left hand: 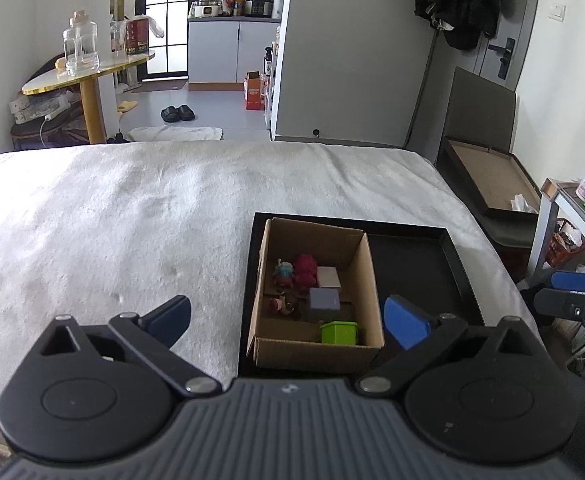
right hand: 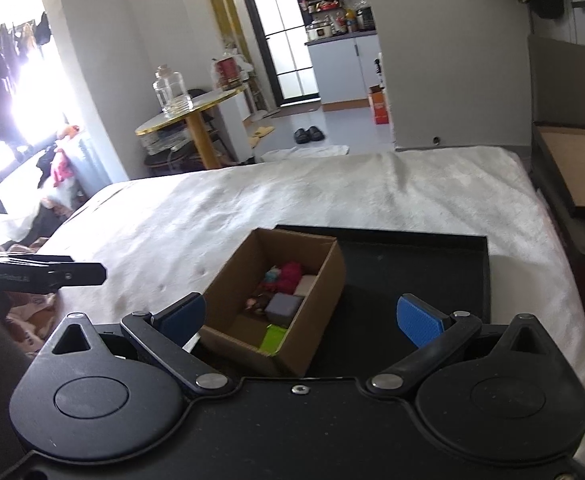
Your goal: Organize rigid objects
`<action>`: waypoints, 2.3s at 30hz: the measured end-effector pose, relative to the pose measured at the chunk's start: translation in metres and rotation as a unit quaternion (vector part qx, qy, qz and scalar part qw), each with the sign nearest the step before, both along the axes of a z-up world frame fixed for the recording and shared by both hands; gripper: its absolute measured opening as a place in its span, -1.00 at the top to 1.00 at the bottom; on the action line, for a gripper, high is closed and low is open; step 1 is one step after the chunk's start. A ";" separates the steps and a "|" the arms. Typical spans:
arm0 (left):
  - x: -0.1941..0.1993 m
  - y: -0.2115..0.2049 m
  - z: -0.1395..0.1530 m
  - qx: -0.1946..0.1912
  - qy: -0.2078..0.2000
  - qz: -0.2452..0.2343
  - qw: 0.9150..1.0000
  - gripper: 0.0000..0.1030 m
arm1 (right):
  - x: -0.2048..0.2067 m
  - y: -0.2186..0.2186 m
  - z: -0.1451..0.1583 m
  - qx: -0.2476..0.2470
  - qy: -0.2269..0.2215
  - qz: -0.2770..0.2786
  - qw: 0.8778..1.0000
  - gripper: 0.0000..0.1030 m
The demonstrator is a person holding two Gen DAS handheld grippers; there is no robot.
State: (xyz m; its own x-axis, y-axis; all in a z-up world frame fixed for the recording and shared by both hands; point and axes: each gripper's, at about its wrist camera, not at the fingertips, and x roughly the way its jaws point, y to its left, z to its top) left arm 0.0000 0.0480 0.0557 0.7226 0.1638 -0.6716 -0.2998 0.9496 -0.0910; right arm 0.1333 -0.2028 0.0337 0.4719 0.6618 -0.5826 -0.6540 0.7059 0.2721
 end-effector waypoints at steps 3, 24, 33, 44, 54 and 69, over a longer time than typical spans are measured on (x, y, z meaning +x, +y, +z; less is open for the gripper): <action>-0.006 0.001 0.001 -0.004 -0.001 -0.002 1.000 -0.99 | -0.005 -0.001 0.000 -0.005 0.008 0.002 1.000 -1.00; -0.031 -0.007 0.010 -0.017 -0.008 -0.027 0.999 -0.99 | -0.031 -0.013 0.011 0.016 0.023 0.030 0.999 -1.00; -0.039 -0.012 0.016 -0.015 -0.016 -0.021 1.000 -0.99 | -0.034 -0.022 0.023 0.032 0.017 0.025 0.999 -1.00; -0.041 -0.010 0.017 -0.030 -0.010 -0.022 0.999 -0.99 | -0.034 -0.023 0.025 0.029 0.031 0.024 0.999 -1.00; -0.038 -0.012 0.016 -0.027 -0.005 -0.031 0.999 -0.99 | -0.034 -0.024 0.020 0.032 0.049 0.016 0.998 -1.00; -0.033 -0.015 0.016 -0.023 0.004 -0.032 0.999 -0.99 | -0.039 -0.025 0.024 0.020 0.043 0.006 0.999 -1.00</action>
